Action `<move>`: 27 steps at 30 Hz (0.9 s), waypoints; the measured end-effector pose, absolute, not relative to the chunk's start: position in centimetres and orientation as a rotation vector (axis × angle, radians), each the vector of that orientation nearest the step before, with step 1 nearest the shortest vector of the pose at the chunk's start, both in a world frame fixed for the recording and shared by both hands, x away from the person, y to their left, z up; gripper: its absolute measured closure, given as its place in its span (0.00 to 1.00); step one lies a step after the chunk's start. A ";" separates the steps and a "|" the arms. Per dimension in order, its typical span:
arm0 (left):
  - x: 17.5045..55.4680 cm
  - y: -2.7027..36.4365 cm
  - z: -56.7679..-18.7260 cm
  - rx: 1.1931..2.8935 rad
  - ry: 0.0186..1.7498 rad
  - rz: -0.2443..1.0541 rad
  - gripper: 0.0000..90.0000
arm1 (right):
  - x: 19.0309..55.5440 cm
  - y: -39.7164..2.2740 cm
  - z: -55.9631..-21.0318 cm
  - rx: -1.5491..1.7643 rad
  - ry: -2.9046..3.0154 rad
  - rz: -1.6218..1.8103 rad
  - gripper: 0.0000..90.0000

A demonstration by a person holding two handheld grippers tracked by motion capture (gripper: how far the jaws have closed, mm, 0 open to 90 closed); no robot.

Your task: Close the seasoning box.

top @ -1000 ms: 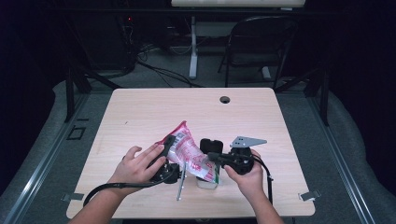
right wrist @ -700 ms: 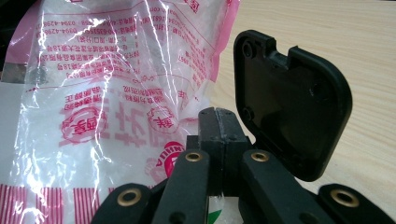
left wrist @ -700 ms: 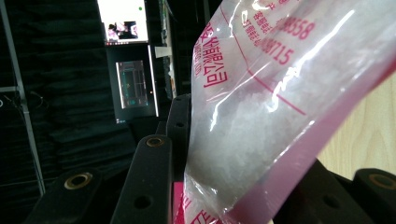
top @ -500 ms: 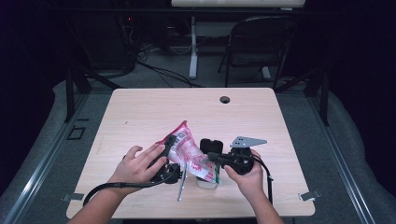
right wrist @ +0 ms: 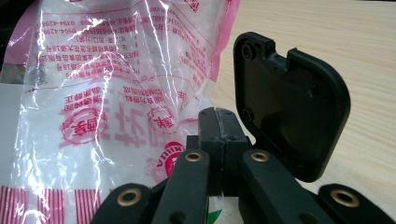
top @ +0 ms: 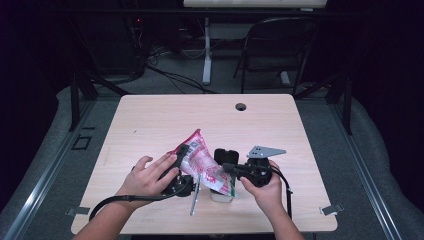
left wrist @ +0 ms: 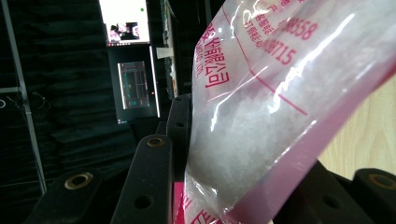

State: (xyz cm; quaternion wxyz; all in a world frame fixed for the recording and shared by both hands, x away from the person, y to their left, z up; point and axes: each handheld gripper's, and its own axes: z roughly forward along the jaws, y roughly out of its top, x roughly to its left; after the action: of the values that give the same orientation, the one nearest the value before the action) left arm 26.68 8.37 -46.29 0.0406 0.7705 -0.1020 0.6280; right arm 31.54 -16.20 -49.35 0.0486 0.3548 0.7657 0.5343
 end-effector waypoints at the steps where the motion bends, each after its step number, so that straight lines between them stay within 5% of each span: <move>1: 26.7 8.4 -46.3 2.358 -0.312 1.923 0.79 | 31.5 -16.2 -49.3 1.081 2.335 1.625 1.00; 27: 26.6 8.3 -46.0 2.357 -0.294 1.913 0.79 | 31.5 -16.3 -49.2 1.075 2.333 1.634 1.00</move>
State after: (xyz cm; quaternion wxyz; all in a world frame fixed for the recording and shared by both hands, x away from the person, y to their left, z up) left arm 26.63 8.32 -46.00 0.0456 0.7720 -0.0964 0.6266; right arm 31.52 -16.28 -49.21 0.0485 0.3528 0.7654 0.5360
